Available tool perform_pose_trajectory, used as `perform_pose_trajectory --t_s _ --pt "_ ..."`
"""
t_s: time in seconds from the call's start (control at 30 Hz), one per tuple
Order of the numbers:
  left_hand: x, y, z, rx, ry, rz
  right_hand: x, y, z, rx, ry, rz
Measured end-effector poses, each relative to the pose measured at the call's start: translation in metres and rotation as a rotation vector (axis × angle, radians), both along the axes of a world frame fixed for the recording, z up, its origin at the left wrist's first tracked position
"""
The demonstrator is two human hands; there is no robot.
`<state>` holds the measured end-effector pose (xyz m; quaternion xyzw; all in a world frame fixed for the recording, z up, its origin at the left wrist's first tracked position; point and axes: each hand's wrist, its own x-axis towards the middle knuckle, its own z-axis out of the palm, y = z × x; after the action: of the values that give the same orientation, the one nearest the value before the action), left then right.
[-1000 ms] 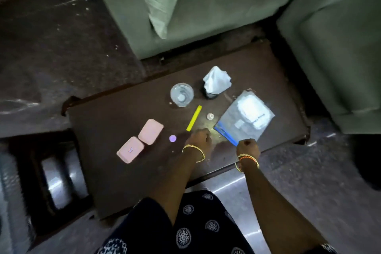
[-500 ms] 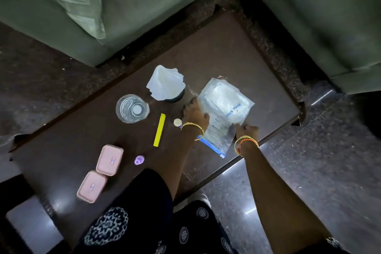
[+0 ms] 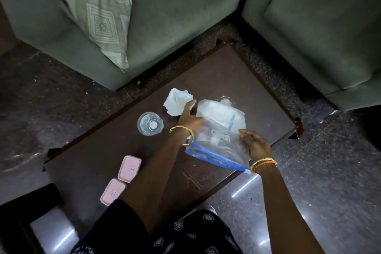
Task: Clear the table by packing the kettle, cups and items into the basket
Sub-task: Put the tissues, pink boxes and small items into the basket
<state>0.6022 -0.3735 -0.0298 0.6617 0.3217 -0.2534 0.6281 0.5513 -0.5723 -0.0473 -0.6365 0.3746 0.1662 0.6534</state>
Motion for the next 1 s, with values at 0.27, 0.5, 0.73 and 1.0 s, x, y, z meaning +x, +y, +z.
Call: perform_pose_trajectory --t_s 0.27,0.5,0.73,1.0 --pt "-0.091 0.076 0.051 -0.205 0.08 -0.041 -0.046 0.024 0.05 0.282 0.121 0.152" --pt "-0.178 0.137 0.058 0.103 -0.113 -0.133 -0.084 0.067 0.06 0.096 0.04 0.503" --pt "-0.237 0.162 0.062 0.2 0.008 0.154 -0.116 0.126 0.068 0.052 0.182 0.464" --pt "-0.279 0.187 0.067 0.292 0.095 0.466 -0.151 0.195 0.07 -0.308 -0.074 0.47"
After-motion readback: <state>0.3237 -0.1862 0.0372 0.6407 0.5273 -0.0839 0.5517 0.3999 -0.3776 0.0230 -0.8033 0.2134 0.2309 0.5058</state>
